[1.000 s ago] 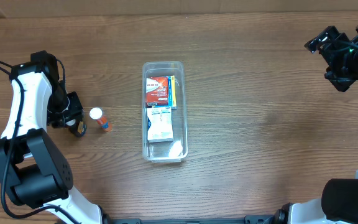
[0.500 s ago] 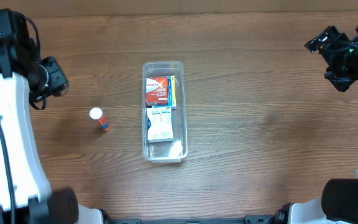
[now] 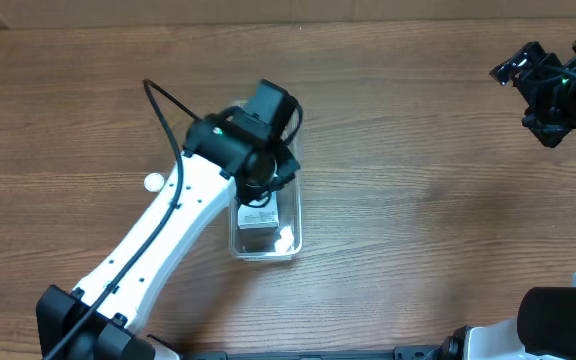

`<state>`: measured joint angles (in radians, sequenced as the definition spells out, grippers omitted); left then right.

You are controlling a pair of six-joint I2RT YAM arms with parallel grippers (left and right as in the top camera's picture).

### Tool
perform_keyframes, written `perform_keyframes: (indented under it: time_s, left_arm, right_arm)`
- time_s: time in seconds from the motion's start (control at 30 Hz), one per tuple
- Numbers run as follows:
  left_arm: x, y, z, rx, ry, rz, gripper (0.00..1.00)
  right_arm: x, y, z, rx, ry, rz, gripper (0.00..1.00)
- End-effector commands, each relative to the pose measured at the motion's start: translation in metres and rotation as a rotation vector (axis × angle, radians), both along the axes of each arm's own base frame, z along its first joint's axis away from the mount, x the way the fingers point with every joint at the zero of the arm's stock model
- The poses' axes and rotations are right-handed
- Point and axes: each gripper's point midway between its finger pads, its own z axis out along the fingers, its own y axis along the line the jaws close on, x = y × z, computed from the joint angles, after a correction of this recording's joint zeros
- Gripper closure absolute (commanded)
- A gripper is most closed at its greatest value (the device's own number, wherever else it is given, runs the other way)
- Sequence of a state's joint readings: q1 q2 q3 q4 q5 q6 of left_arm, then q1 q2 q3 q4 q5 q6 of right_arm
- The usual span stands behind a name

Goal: Pack container
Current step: 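Carry the dark bottle right and place it in the container, then move the left gripper back to the orange tube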

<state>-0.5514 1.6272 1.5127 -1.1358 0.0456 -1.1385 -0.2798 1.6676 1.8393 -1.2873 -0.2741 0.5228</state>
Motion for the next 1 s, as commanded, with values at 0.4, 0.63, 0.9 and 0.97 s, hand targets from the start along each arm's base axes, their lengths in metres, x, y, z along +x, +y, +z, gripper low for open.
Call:
perform_keyframes:
  time_s: [0.4, 0.63, 0.9, 0.97]
  left_arm:
    - [-0.011, -0.023, -0.075, -0.063, 0.092, 0.109, 0.71]
    - [0.009, -0.030, -0.067, -0.140, 0.038, 0.079, 0.16]
    - [0.043, 0.077, 0.050, 0.182, -0.183, -0.149, 0.00]
    - [0.042, 0.115, 0.055, 0.287, -0.166, -0.293, 0.00]
  right_arm:
    - [0.001, 0.001, 0.003, 0.000, -0.012, 0.006, 0.00]
    - [0.001, 0.001, 0.003, 0.000, -0.012, 0.006, 0.00]
    - [0.001, 0.001, 0.003, 0.000, -0.012, 0.006, 0.00]
    - [0.001, 0.001, 0.003, 0.000, -0.012, 0.006, 0.00]
